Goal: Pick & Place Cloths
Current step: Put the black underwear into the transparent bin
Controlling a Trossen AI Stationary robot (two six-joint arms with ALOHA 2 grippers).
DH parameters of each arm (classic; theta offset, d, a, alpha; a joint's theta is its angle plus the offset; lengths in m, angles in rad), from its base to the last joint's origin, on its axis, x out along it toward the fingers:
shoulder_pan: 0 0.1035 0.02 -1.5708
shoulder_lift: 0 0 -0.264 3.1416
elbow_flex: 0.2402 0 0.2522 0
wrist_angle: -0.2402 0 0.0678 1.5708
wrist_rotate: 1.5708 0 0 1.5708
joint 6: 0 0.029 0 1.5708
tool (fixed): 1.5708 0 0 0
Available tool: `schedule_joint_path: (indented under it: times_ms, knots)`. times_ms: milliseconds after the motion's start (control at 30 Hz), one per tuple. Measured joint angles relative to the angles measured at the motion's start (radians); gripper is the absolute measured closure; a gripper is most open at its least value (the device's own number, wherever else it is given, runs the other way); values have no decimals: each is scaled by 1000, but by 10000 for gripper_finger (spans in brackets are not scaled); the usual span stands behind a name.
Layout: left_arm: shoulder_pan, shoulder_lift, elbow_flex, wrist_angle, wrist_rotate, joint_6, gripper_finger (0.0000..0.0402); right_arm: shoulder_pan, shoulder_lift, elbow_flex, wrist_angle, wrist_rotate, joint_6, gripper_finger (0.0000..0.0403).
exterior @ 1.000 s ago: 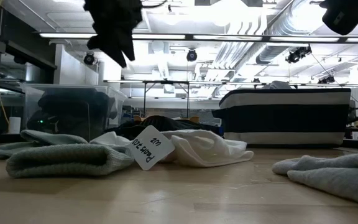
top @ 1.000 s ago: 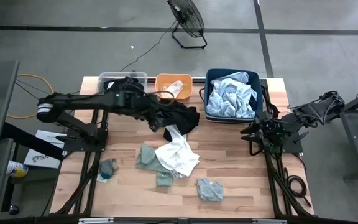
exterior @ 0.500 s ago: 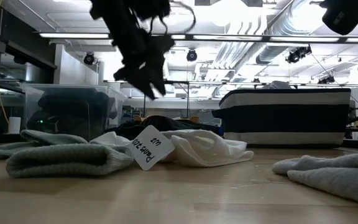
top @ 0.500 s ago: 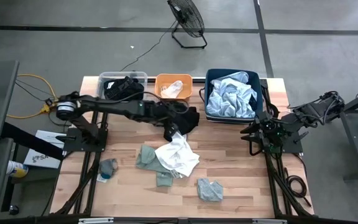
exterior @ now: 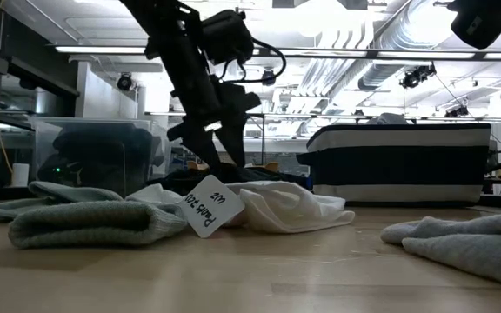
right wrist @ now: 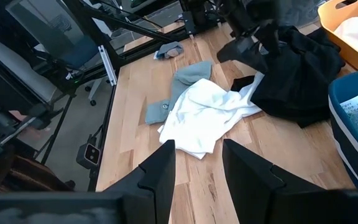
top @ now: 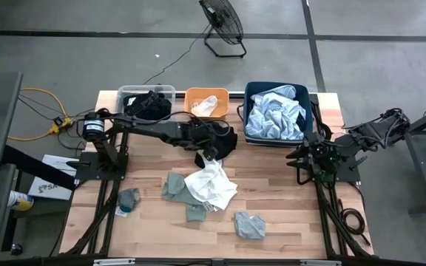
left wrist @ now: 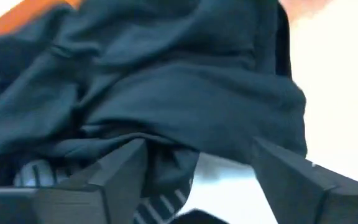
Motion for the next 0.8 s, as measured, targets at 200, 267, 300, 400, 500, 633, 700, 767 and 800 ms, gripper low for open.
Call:
schedule_joint_path:
  times_ms: [200, 267, 300, 400, 500, 633, 700, 767, 800]
  knots:
    - [16, 0, 1, -3, -134, -22, 40, 0, 0, 0, 0, 0, 0, 279]
    - [33, 4, 1, 0, -148, -23, 27, 0, 0, 0, 0, 0, 0, 279]
    - [41, 15, 1, 9, -151, -27, 24, 0, 0, 0, 0, 0, 0, 279]
    - [61, 44, 1, -9, -141, -71, 22, 0, 0, 0, 0, 0, 0, 279]
    - [75, 76, 2, 2, -118, -108, 21, 0, 0, 0, 0, 0, 0, 279]
    - [79, 107, 2, 3, -104, -148, 23, 0, 0, 0, 1, 0, 0, 279]
    - [79, 111, 2, 5, -104, -158, 34, 0, 0, 0, 1, 0, 0, 279]
    - [79, 112, 2, 2, -104, -160, 55, 0, 0, 0, 1, 0, 0, 279]
    - [79, 112, 2, 2, -104, -162, 69, 0, 0, 0, 1, 0, 0, 279]
